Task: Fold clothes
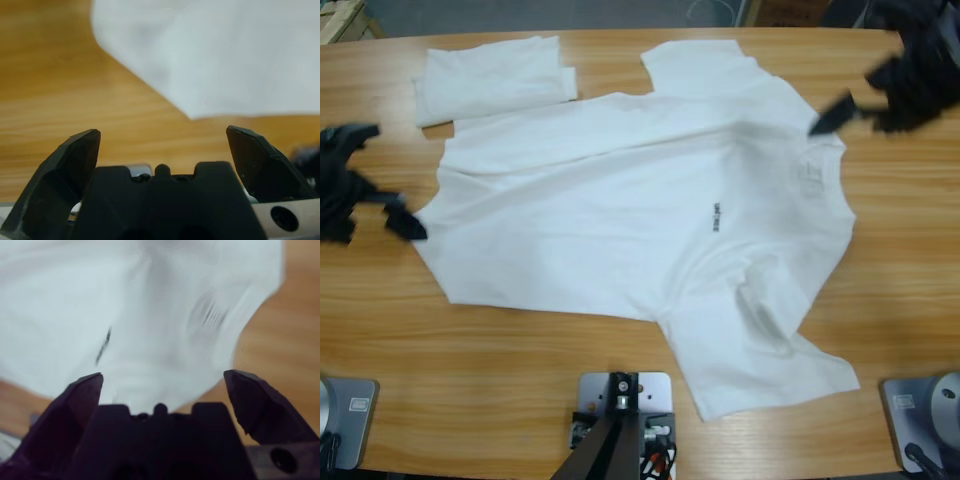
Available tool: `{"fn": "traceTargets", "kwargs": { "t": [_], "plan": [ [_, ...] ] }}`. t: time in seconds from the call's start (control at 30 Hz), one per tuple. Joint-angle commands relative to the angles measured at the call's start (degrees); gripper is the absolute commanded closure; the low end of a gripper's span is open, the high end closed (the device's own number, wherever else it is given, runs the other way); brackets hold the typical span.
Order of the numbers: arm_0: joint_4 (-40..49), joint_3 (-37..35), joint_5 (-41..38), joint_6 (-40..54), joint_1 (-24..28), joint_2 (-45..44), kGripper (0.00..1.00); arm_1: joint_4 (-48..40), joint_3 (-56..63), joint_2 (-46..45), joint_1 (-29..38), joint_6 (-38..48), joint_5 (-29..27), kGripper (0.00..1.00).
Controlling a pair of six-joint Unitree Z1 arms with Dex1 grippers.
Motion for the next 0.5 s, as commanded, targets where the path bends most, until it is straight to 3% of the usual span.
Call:
{"fn": "traceTargets", "kwargs": {
  "t": [0.03,0.17,0.33,0.5],
  "plan": [
    [-5.67,12.93,-6.33,-14.95,-6.24,-10.95,0.0,-8.61,19.7,-16.66,12.64,16.13,0.96,0.0],
    [-8.59,19.24,-6.59,-18.51,-7.62,-16.01,0.0,-14.29,29.45,-23.52,14.68,23.41,1.4,0.0],
    [-9.59,20.7,-6.94,-18.72,-8.85,-16.49,0.0,-14.98,36.36,-33.49,16.07,27.54,7.32,0.0],
    [-10.61,20.95,-6.98,-19.47,-10.67,-15.89,0.0,-18.77,38.98,-33.42,19.35,29.08,9.62,0.0]
  ]
}}
